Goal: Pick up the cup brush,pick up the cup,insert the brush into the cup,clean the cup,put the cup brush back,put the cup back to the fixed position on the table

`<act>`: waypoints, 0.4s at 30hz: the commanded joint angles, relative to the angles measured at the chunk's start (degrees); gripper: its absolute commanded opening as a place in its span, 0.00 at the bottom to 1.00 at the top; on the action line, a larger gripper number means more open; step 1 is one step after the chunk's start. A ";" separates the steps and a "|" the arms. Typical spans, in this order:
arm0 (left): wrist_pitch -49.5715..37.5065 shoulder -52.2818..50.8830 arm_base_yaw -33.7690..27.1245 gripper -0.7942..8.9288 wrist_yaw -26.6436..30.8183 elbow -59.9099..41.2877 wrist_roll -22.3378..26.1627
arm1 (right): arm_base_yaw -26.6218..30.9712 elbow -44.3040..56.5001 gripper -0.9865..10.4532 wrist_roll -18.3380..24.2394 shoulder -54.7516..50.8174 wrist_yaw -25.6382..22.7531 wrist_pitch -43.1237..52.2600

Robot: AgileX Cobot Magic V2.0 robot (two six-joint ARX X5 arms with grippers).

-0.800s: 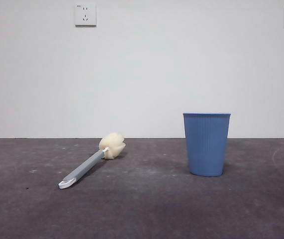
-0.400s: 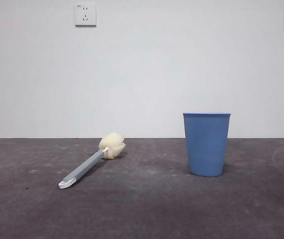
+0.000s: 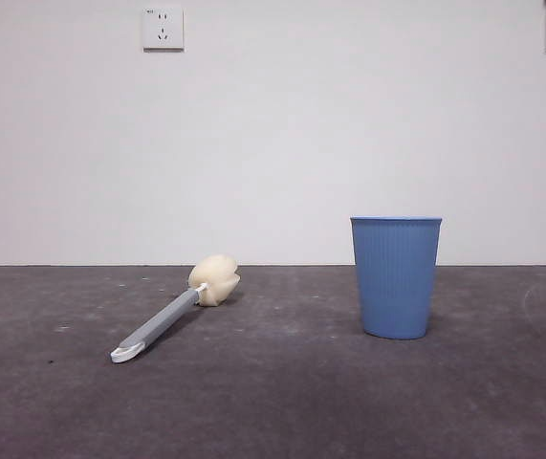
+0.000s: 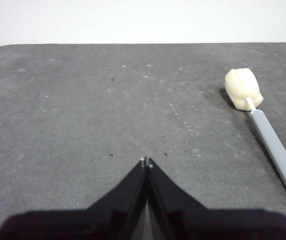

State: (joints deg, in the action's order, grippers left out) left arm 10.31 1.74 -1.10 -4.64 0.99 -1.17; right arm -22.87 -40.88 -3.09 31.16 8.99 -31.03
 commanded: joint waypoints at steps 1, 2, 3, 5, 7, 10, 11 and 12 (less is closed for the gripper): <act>-0.13 -0.17 -0.15 0.08 0.07 -0.76 -0.50 | 10.34 4.31 0.09 3.15 -3.34 1.64 7.13; -0.13 -0.17 -0.15 0.08 0.04 -0.76 -0.50 | 12.98 5.51 0.09 3.26 -4.48 1.57 8.46; -0.13 -0.17 -0.15 0.08 0.04 -0.76 -0.50 | 15.82 7.15 0.09 3.32 -5.97 1.57 9.92; -0.13 -0.17 -0.15 0.08 0.04 -0.76 -0.50 | 19.93 10.62 0.09 3.72 -9.05 1.53 12.26; -0.13 -0.17 -0.15 0.08 0.04 -0.76 -0.50 | 22.75 15.12 0.09 3.72 -12.90 1.33 15.37; -0.13 -0.17 -0.15 0.08 0.04 -0.76 -0.50 | 24.37 22.67 0.09 3.61 -18.40 1.14 21.24; -0.13 -0.17 -0.15 0.08 0.04 -0.76 -0.50 | 24.50 24.96 0.09 3.30 -19.98 1.16 23.08; -0.13 -0.17 -0.15 0.08 0.07 -0.76 -0.50 | 24.55 27.47 0.09 2.64 -21.66 1.16 24.68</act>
State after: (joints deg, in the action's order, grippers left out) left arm 10.31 1.74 -1.10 -4.64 0.99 -1.17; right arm 1.54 -16.12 -0.05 10.61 10.28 -7.70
